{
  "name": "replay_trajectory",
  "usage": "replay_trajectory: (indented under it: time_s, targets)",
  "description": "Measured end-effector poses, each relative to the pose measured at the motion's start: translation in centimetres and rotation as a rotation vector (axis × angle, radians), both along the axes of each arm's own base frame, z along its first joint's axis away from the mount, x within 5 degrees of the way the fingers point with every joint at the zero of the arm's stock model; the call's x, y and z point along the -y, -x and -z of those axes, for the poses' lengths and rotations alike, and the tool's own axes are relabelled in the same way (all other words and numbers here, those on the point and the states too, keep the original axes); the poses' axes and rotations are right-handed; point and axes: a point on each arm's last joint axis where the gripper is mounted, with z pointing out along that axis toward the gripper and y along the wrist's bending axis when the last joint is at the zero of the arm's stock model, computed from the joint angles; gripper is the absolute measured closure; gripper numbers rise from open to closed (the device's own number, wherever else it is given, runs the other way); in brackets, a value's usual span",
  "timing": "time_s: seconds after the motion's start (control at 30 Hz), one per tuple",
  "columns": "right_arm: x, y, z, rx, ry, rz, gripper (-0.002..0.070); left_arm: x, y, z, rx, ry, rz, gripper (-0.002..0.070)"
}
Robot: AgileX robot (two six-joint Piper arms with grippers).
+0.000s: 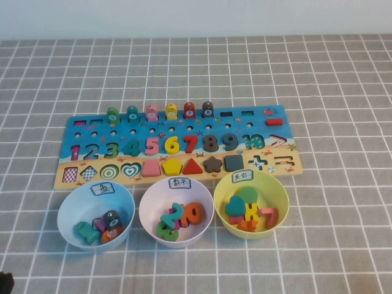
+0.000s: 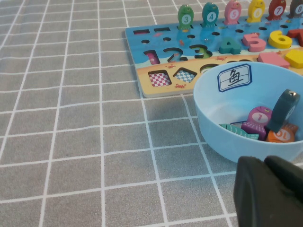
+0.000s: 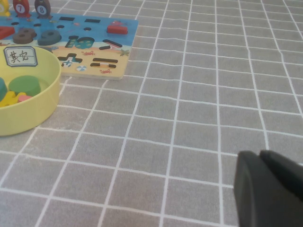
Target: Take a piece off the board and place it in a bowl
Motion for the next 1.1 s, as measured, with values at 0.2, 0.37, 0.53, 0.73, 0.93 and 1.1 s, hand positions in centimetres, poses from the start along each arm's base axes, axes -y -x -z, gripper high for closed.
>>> replay_trajectory:
  time_s: [0.2, 0.37, 0.53, 0.73, 0.93, 1.1]
  targets:
    - [0.00, 0.00, 0.00, 0.000, 0.000, 0.000, 0.0694, 0.00, 0.00, 0.00, 0.000, 0.000, 0.000, 0.0679]
    - [0.00, 0.00, 0.00, 0.000, 0.000, 0.000, 0.0694, 0.00, 0.00, 0.00, 0.000, 0.000, 0.000, 0.0679]
    - [0.00, 0.00, 0.00, 0.000, 0.000, 0.000, 0.0694, 0.00, 0.00, 0.00, 0.000, 0.000, 0.000, 0.0679]
    - [0.00, 0.00, 0.00, 0.000, 0.000, 0.000, 0.0694, 0.00, 0.00, 0.00, 0.000, 0.000, 0.000, 0.0679]
    - [0.00, -0.05, -0.17, 0.019, -0.003, 0.001, 0.0694, 0.00, 0.00, 0.00, 0.000, 0.000, 0.000, 0.0679]
    - [-0.31, -0.17, -0.96, 0.077, -0.159, 0.003, 0.0694, 0.00, 0.00, 0.00, 0.000, 0.000, 0.000, 0.0679]
